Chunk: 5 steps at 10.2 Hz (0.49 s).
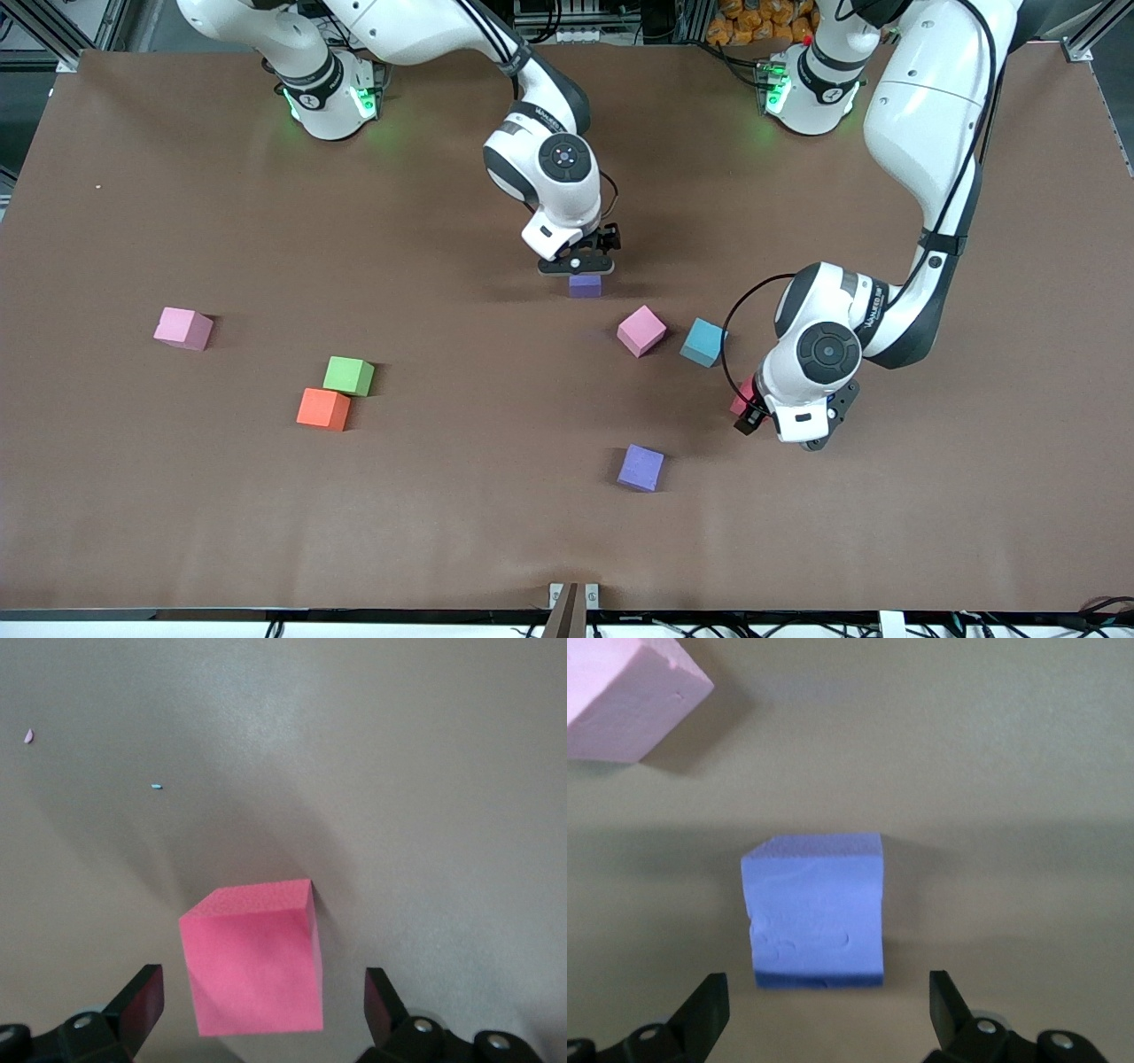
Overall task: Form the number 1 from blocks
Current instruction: 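Grasp and reposition the purple cube with the right gripper while the left gripper grasps red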
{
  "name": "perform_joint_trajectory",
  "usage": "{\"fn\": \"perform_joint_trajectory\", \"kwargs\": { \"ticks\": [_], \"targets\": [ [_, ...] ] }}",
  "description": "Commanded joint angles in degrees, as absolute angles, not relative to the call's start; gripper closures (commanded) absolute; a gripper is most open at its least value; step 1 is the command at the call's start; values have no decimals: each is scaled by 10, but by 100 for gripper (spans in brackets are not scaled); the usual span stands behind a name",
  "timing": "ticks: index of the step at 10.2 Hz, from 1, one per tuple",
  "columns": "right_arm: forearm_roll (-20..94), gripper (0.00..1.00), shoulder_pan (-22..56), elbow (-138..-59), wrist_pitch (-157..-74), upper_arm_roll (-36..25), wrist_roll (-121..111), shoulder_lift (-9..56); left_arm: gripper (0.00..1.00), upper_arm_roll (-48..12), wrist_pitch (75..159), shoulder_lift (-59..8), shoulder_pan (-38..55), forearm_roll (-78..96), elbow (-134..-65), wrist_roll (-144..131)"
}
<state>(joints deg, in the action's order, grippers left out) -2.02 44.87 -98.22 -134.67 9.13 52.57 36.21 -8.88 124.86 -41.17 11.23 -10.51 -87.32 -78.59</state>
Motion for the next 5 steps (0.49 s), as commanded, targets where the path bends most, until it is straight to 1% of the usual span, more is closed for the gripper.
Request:
{"fn": "perform_joint_trajectory", "kwargs": {
  "ticks": [1,3,4,5],
  "targets": [
    [-48,0,458,-961,-1367,91,545,388,0,-89,1285,-412,110,-120,-899,-814],
    [-49,0,463,-948,-1370,91,545,401,0,-89,1302,-420,110,-121,-909,-814],
    [-60,5,466,-941,-1377,91,545,409,0,-89,1303,-424,111,-121,-909,-814],
    [-83,53,465,-940,-1377,91,544,409,0,-88,1303,-425,111,-122,-909,-812]
  ]
}}
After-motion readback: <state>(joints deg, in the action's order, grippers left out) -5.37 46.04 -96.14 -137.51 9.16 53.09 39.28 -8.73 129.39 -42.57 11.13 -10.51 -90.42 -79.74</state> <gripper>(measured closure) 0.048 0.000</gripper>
